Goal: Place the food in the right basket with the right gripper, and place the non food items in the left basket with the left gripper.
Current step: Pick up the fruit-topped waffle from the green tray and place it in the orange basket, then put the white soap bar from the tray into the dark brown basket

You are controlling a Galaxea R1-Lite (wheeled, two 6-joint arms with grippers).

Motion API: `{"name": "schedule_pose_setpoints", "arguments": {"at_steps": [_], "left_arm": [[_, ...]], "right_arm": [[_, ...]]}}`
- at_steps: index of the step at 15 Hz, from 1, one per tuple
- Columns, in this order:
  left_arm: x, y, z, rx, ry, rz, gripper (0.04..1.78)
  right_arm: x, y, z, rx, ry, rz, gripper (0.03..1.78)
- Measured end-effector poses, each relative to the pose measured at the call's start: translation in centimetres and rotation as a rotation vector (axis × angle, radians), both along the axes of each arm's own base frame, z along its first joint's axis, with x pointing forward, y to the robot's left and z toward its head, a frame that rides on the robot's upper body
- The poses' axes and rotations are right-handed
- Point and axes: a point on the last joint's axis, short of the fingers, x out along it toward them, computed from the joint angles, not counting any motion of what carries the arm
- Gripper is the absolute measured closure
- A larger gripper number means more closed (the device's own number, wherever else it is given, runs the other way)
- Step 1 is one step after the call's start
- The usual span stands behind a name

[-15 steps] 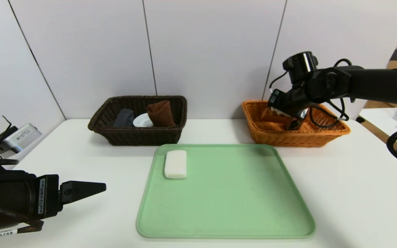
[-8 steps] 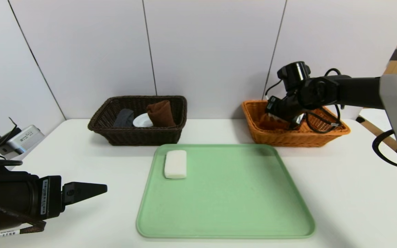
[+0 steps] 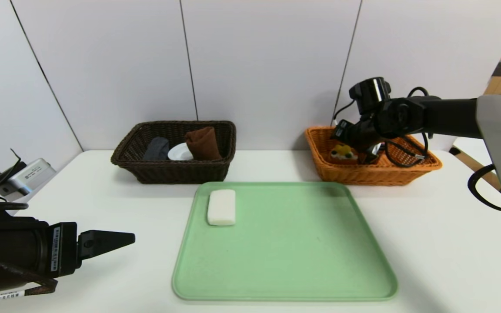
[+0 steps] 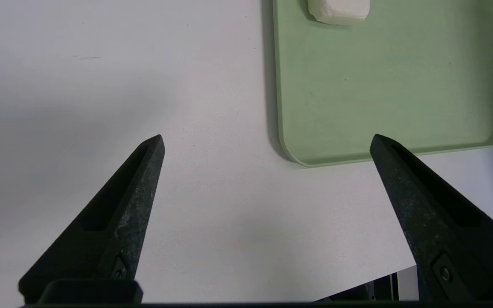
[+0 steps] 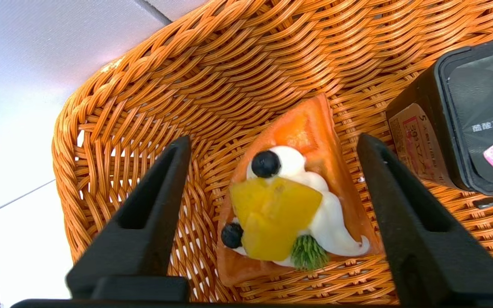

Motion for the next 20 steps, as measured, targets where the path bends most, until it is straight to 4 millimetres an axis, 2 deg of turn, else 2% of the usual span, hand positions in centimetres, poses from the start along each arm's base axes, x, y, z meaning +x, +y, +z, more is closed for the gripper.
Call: {"name": "schedule_pose_setpoints", "arguments": {"at_steps": [3,6,10,13,16,20], "left_arm": [[-0.1,0.0,-0.1,0.001,0.002,0.000,0.13],[-0.2,0.1,-0.1,0.001,0.001,0.000,0.13],[-0.1,0.0,0.9,-0.010,-0.035,0.000,0.13],[0.6,-0.2,2.8,-0.011,-0.092,-0.009,0.13],[2.4,-0.7,5.1,0.012,-0.098,-0.004,0.13],[5.2,-2.9,7.6,0.063,0.039,-0.059,0.13]], "right_arm": [[-0.2,-0.1,0.6,0.002,-0.010,0.001,0.35],[-1.7,0.1,3.4,0.009,-0.056,0.012,0.27],[-7.0,1.7,10.1,-0.027,-0.150,0.103,0.20],[-11.8,2.7,13.0,-0.148,-0.142,0.203,0.17],[-14.9,2.4,13.7,-0.222,-0.130,0.251,0.15],[-18.2,1.3,12.0,-0.288,-0.052,0.299,0.13]]}}
